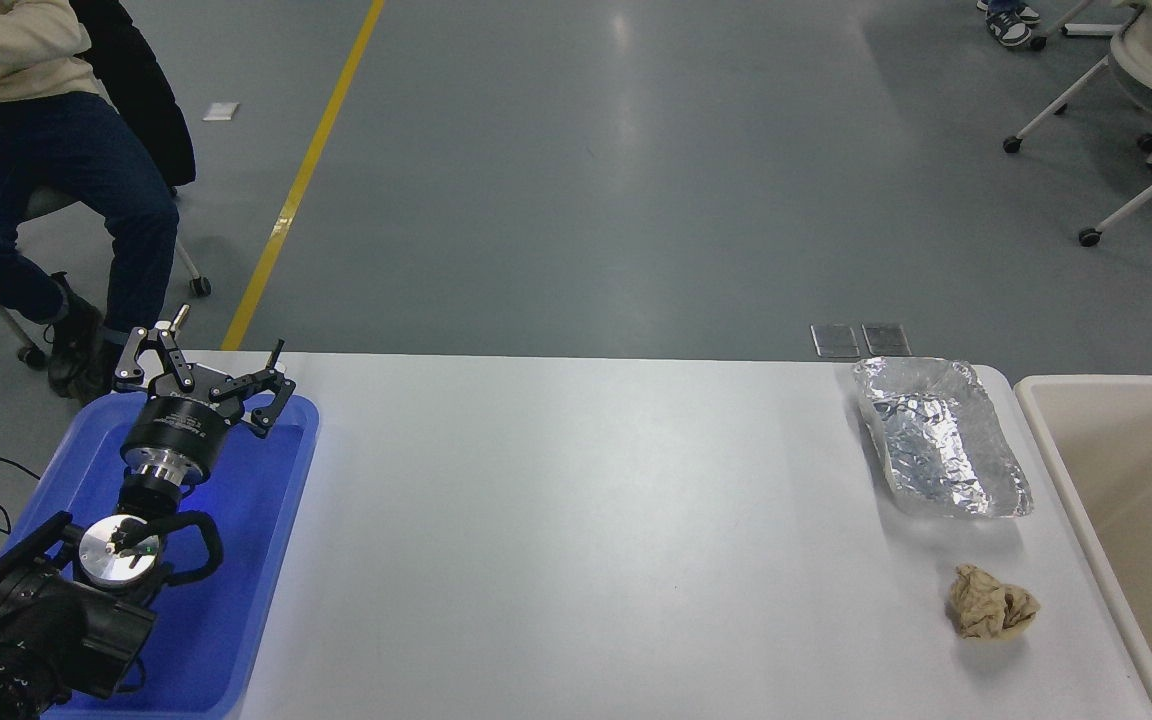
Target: Pick up paper cup place in dustbin
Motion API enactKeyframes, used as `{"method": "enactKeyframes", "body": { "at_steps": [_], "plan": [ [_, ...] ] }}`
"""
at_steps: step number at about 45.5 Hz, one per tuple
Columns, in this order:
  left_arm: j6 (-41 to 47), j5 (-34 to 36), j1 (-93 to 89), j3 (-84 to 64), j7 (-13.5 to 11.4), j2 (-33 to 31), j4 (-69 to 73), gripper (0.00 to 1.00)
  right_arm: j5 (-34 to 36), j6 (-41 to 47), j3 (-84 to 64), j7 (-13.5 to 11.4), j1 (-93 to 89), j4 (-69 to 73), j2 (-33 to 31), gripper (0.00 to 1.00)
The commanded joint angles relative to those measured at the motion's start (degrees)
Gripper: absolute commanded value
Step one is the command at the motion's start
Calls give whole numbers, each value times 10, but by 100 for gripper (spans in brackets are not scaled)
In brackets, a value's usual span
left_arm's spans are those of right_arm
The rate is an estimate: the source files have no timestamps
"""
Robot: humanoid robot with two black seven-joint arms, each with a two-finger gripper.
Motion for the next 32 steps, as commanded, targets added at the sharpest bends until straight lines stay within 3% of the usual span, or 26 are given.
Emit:
{"method": "enactKeyframes", "body": {
  "at_steps": [1, 8, 14, 24, 32],
  "plan": [
    [0, 0, 0, 0, 0, 0, 0, 100, -57, -2, -17, 0, 71, 167, -84, 100],
    [-1, 0, 0, 0, 0, 0, 0, 100, -142, 2, -22, 0, 190, 351, -182, 100],
    [-1, 0, 0, 0, 0, 0, 0, 100, -157, 11, -43, 0, 268, 445, -224, 100],
    [-1, 0, 0, 0, 0, 0, 0, 100, -160, 20, -243, 2, 450, 600, -214, 100],
    [-1, 1, 0, 0, 0, 0, 0, 100, -158, 33, -362, 2, 565, 687, -143, 100]
  ]
}}
